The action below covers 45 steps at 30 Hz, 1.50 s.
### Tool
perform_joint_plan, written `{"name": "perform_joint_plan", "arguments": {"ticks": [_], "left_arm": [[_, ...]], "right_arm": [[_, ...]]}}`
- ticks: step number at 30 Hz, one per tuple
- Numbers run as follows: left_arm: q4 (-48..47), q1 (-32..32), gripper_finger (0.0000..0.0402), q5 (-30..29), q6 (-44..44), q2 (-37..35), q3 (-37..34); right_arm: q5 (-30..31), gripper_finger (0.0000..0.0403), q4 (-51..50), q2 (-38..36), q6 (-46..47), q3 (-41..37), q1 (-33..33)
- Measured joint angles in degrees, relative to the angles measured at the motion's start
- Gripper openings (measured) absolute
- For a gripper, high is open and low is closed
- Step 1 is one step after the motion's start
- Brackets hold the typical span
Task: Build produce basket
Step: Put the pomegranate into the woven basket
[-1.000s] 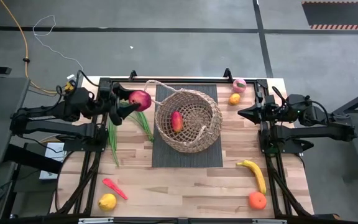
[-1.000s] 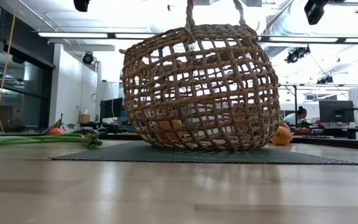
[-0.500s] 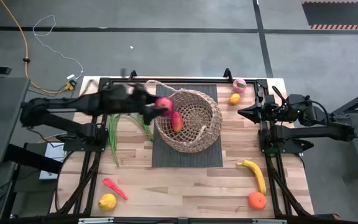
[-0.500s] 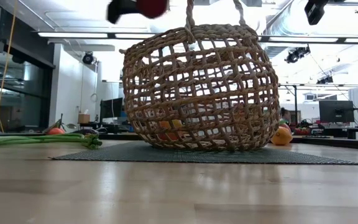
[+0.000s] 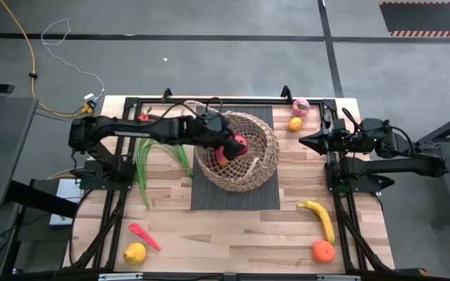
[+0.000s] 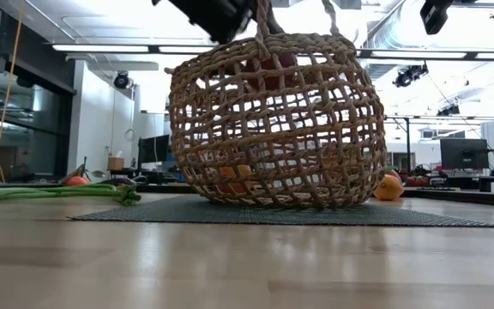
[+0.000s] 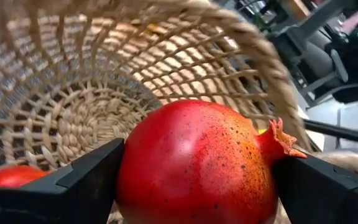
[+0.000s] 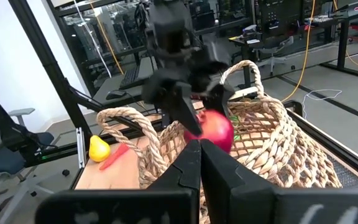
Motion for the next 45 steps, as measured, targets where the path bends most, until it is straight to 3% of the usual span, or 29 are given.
{"name": "perform_joint_plan", "arguments": {"ticks": [6, 15, 29, 45], "left_arm": [[5.66, -0.01, 0.0347, 0.46, -6.15, 5.53, 0.07], [13.21, 0.16, 0.0347, 0.22, -6.66, 12.39, 0.11], [14.63, 2.37, 0.0347, -5.49, 0.74, 20.35, 0.07], [15.61, 3.02, 0.0358, -5.95, 7.87, 21.2, 0.06]], "right_arm": [[0.0, 0.0, -0.01, 0.0, 0.01, 0.0, 0.0], [0.0, 0.0, -0.02, 0.0, 0.12, 0.0, 0.0], [0.0, 0.0, -0.02, 0.0, 0.26, 0.0, 0.0], [0.0, 0.0, -0.02, 0.0, 0.49, 0.0, 0.0]]}}
